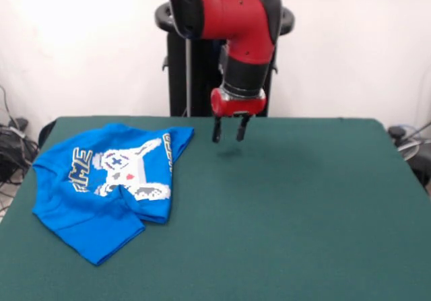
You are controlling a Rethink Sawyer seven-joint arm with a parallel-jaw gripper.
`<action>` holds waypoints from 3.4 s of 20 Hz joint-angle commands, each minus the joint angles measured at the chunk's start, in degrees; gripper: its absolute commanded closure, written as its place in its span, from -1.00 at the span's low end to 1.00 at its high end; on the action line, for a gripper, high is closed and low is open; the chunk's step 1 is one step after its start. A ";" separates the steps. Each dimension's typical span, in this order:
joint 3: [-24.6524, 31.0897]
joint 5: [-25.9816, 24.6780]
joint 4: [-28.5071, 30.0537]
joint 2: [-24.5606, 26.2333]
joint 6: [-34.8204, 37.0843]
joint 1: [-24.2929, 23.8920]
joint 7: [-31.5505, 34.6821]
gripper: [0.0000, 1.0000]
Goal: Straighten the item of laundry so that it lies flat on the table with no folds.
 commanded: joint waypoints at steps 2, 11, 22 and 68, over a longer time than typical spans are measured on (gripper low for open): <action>-8.54 6.48 1.52 -5.05 2.45 4.57 13.24 -1.00; -9.99 6.29 2.24 -4.02 -1.40 2.25 11.44 -1.00; -14.85 11.64 -4.52 18.04 -20.78 0.50 10.70 -1.00; 17.30 2.55 -6.85 1.02 2.39 -18.19 5.34 1.00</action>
